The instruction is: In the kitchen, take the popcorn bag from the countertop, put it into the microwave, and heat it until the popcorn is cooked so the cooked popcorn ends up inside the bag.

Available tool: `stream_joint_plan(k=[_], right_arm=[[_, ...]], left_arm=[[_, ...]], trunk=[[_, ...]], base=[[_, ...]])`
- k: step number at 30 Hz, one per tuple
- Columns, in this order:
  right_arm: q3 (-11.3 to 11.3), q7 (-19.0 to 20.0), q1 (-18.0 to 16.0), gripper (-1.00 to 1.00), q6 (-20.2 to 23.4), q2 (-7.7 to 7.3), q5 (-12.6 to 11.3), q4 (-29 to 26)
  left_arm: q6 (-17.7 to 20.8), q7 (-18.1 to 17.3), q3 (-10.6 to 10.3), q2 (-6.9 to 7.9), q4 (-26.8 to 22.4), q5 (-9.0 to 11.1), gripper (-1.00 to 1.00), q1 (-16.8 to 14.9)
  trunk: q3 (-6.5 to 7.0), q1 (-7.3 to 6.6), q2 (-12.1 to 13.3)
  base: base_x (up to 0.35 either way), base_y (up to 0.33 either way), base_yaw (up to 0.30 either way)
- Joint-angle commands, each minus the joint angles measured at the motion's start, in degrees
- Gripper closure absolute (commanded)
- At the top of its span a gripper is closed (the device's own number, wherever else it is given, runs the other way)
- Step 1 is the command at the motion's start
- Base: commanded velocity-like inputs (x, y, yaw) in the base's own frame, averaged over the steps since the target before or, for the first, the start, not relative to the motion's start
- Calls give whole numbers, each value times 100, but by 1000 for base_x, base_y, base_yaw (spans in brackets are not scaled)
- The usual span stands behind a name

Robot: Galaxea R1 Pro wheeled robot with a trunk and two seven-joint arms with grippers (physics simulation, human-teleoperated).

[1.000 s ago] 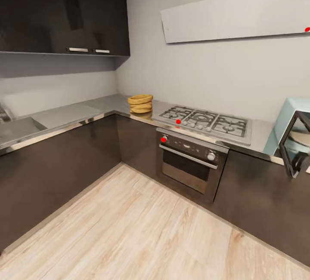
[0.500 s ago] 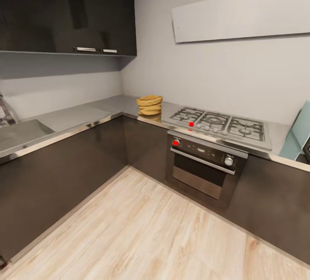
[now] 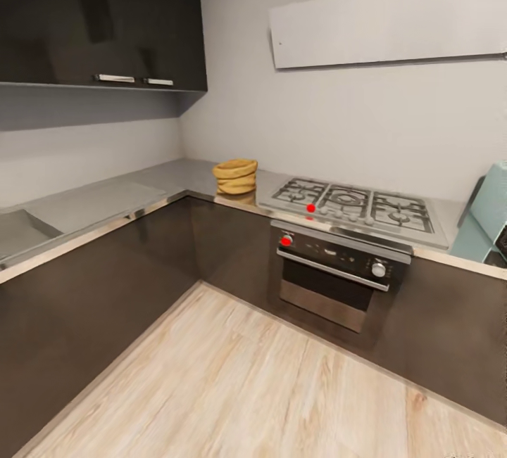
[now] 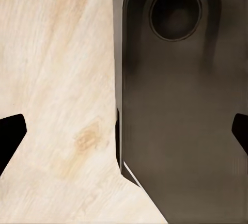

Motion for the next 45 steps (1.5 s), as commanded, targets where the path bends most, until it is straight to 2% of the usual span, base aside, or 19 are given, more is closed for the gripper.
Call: stream_joint_plan(k=[1, 8, 19, 45], right_arm=[[21, -1, -11, -100, -44, 2, -44, 24], [21, 6, -11, -100, -41, 2, -44, 19], [-29, 41, -11, -100, -33, 2, -50, 9], [-40, 61, -11, -100, -42, 2, -70, 9]], left_arm=[[-6, 5, 3, -1, -10, -1, -100, 4], [-4, 5, 3, -8, -10, -1, -100, 4], [-6, 5, 3, -8, -10, -1, -100, 4], [-2, 5, 3, -8, -10, -1, -100, 4]], trunk=[[-4, 3, -2], [-4, 3, -2], [-4, 3, -2], [-4, 3, -2]], base=[[242, 222, -254], [239, 221, -231], [237, 221, -27], [223, 224, -144]])
